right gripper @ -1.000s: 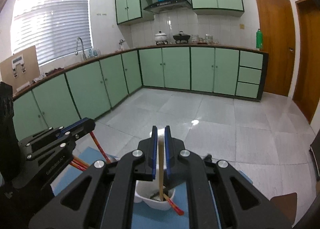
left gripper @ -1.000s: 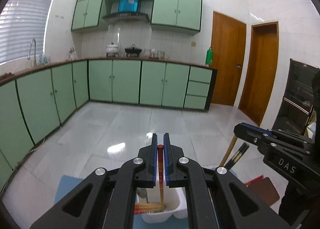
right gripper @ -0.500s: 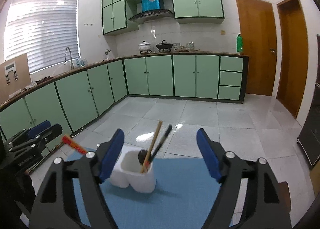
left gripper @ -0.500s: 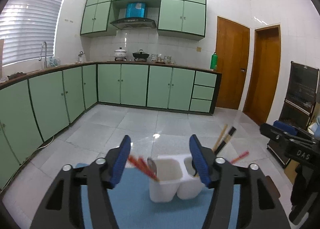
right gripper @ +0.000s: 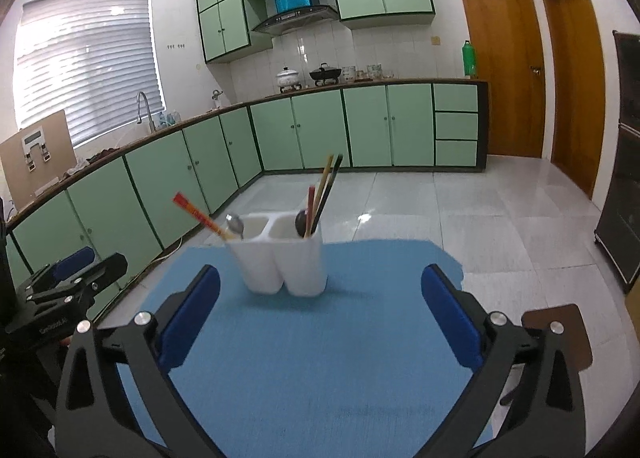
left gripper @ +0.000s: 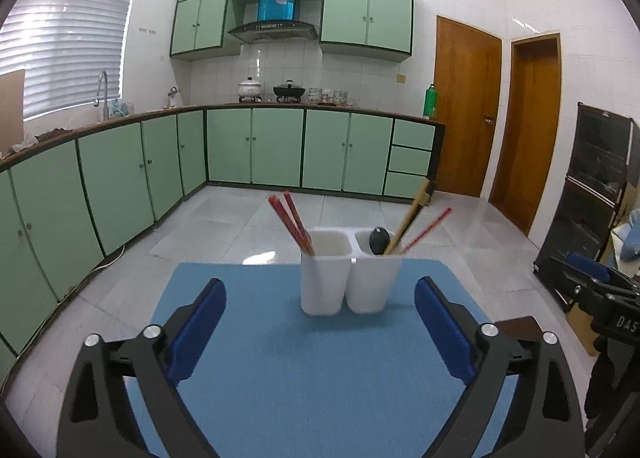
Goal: Organize utensils
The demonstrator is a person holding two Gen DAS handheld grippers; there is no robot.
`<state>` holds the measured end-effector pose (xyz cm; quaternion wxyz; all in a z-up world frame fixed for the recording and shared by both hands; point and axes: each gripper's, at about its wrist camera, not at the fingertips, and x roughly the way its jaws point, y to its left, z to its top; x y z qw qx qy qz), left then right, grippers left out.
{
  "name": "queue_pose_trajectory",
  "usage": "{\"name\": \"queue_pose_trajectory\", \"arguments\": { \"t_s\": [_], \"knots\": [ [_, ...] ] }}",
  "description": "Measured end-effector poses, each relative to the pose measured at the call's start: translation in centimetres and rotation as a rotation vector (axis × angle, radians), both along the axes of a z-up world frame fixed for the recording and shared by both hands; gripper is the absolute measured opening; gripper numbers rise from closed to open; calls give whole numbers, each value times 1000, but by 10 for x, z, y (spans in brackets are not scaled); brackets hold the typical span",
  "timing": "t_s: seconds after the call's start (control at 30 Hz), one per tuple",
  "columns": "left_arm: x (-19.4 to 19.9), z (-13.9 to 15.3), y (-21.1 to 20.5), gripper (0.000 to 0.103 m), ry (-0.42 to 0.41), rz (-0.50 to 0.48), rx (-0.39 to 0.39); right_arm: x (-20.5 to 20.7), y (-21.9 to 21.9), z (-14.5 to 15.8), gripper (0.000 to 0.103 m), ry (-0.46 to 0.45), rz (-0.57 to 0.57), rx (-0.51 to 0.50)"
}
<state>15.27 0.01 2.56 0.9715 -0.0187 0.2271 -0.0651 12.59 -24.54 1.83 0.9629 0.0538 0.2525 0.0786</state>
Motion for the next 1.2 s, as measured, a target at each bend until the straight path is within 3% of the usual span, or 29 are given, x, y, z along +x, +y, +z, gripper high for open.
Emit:
{"name": "queue_pose_trajectory", "arguments": {
  "t_s": [0.5, 0.93, 1.2],
  "knots": [
    [-76, 13, -6, 97, -13, -1, 9, -66, 31, 22, 98, -33, 83, -35],
    [-112, 49, -6, 97, -100, 7, 21, -97, 40, 56, 98, -104, 111, -48],
    [-124, 53, -5, 97, -121, 9, 18, -106, 40, 63, 98, -120, 118, -51]
  ]
}}
